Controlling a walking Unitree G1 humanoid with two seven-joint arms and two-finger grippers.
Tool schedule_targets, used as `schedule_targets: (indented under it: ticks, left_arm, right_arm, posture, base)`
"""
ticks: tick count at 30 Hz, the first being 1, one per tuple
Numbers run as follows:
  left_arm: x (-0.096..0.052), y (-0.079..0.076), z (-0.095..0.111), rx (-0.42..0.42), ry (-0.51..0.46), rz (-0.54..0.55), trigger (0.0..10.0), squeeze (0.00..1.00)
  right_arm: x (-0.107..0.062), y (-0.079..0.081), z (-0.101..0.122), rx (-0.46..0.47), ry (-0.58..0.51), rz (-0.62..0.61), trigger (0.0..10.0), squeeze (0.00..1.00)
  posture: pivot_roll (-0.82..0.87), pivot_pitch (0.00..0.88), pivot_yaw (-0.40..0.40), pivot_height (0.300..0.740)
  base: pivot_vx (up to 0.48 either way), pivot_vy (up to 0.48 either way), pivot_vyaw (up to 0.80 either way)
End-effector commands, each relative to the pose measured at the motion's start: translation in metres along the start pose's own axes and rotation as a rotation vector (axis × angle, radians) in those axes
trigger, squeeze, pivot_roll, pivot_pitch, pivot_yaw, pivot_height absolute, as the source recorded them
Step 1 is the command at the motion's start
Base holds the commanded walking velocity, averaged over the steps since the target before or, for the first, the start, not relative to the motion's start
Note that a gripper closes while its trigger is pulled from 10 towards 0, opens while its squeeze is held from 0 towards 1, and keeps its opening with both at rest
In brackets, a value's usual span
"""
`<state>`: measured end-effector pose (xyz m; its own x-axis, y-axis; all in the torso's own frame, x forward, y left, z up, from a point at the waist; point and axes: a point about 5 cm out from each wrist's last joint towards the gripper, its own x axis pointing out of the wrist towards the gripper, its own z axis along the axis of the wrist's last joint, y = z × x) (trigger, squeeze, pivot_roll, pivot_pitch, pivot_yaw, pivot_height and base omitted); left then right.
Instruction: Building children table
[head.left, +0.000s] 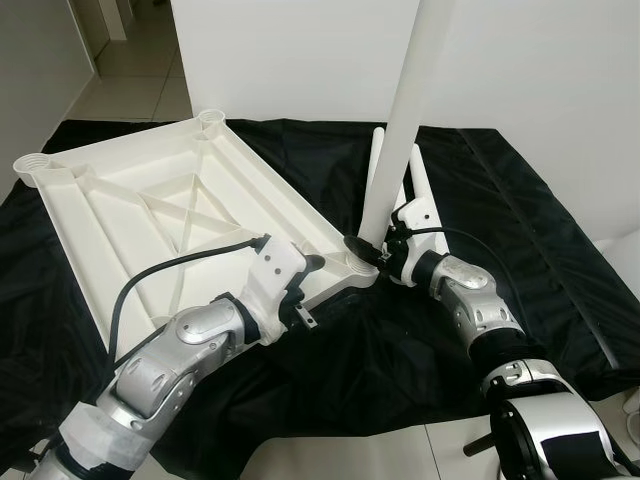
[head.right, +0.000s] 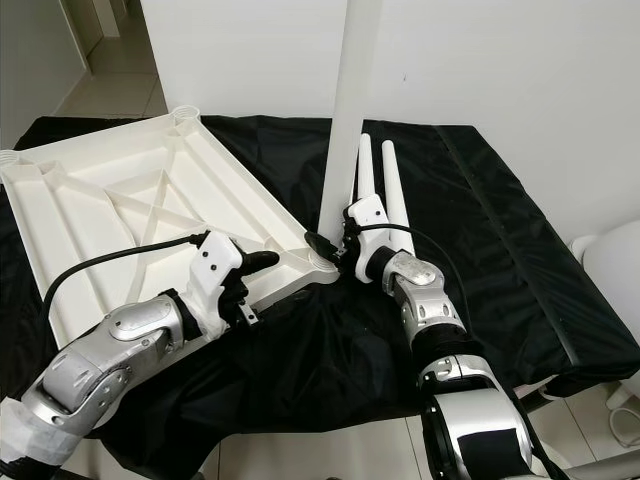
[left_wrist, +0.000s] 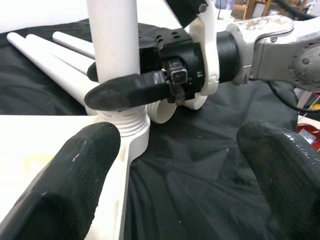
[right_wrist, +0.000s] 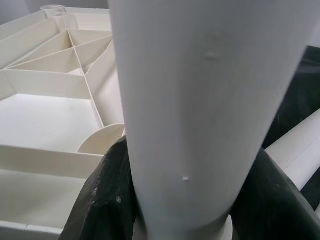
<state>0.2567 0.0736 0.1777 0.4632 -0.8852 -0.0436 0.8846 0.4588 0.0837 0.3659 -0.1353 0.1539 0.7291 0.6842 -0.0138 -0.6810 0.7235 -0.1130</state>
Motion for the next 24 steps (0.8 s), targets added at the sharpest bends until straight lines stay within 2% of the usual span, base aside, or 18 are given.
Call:
schedule_targets:
  ticks: [1,3,7,12,15,16,17,22,23,24]
  left_arm:
    - [0.000,-0.010,0.001,0.010,-0.002,-0.142,10.0,0.00]
    - [0.000,-0.009,0.001,0.010,-0.002,-0.141,10.0,0.00]
    - [0.000,-0.009,0.002,0.005,-0.006,-0.141,10.0,0.00]
    - [0.000,-0.010,0.002,0.004,-0.007,-0.142,10.0,0.00]
    - [0.002,-0.016,0.001,-0.013,-0.016,-0.139,10.0,0.00]
    - [0.002,-0.016,0.001,-0.013,-0.016,-0.139,10.0,0.00]
    - [0.002,-0.017,0.000,-0.017,-0.017,-0.138,10.0,0.00]
    - [0.001,-0.017,-0.001,-0.018,-0.014,-0.139,10.0,0.00]
    - [0.001,-0.017,-0.001,-0.018,-0.011,-0.141,10.0,0.00]
    - [0.000,-0.017,-0.001,-0.018,-0.010,-0.142,10.0,0.00]
  right_arm:
    - [0.000,0.005,-0.011,0.060,0.021,-0.010,10.0,0.00]
    - [0.001,0.005,-0.012,0.052,0.023,-0.015,10.0,0.00]
    - [0.001,0.003,-0.017,-0.014,0.090,-0.121,10.0,0.00]
    - [0.002,0.003,-0.019,-0.011,0.088,-0.136,10.0,0.00]
    - [0.008,0.018,-0.019,0.109,0.042,-0.349,10.0,0.00]
    - [0.008,0.018,-0.019,0.109,0.042,-0.349,10.0,0.00]
    - [0.010,0.025,-0.019,0.150,0.029,-0.431,10.0,0.00]
    - [0.012,0.035,-0.018,0.216,0.009,-0.533,10.0,0.00]
    - [0.010,0.040,-0.016,0.237,-0.004,-0.648,10.0,0.00]
    - [0.009,0.042,-0.015,0.240,-0.011,-0.690,10.0,0.00]
  posture:
    - [0.06,0.046,-0.050,0.740]
    - [0.06,0.046,-0.050,0.740]
    - [0.06,0.051,-0.052,0.740]
    - [0.06,0.051,-0.052,0.740]
    - [0.06,0.050,-0.060,0.740]
    - [0.06,0.050,-0.060,0.740]
    - [0.06,0.049,-0.060,0.740]
    - [0.06,0.046,-0.059,0.740]
    - [0.06,0.045,-0.056,0.740]
    - [0.06,0.045,-0.056,0.740]
  base:
    - [0.000,0.000,0.00]
    - [0.000,0.000,0.00]
    - [0.000,0.000,0.00]
    - [0.000,0.000,0.00]
    - [0.000,0.000,0.00]
    - [0.000,0.000,0.00]
    - [0.000,0.000,0.00]
    - [0.000,0.000,0.00]
    - [0.000,0.000,0.00]
    - [0.000,0.000,0.00]
